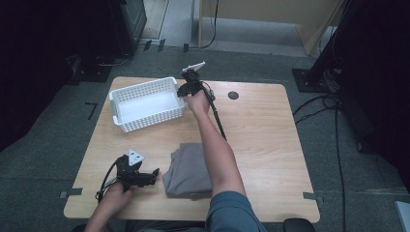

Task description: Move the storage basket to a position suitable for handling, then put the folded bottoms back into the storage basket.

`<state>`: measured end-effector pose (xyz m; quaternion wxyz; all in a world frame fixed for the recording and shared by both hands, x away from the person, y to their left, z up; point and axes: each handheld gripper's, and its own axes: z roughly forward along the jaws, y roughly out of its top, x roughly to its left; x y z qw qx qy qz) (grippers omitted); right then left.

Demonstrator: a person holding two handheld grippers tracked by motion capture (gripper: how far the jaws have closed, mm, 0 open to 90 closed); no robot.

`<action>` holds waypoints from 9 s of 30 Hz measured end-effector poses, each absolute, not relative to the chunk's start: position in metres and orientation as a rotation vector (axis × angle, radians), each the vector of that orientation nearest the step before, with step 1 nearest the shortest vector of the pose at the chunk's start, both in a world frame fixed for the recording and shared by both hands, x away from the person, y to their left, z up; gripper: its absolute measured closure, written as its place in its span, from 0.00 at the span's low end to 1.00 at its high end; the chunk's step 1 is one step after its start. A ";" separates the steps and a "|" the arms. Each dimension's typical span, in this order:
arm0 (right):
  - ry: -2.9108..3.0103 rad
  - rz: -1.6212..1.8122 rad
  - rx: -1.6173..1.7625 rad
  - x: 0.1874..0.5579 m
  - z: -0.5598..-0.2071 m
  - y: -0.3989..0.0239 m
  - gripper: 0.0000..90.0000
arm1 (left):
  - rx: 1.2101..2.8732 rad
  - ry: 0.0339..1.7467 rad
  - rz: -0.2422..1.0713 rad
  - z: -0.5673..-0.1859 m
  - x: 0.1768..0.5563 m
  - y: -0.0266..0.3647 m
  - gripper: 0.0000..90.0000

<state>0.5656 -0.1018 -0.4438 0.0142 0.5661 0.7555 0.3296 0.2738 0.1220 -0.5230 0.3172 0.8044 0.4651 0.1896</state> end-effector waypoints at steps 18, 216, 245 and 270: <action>2.229 1.058 1.905 0.536 -0.446 -0.182 0.86 | 2.121 1.223 0.497 -0.523 0.274 0.122 0.00; 2.638 1.078 1.788 0.322 -0.481 -0.232 0.87 | 2.115 1.236 0.502 -0.523 0.274 0.121 0.00; 2.697 0.864 1.660 0.358 -0.336 -0.216 0.87 | 2.114 1.236 0.503 -0.523 0.274 0.121 0.00; 2.639 0.849 1.677 0.412 -0.241 -0.220 0.87 | 2.115 1.236 0.503 -0.523 0.274 0.121 0.00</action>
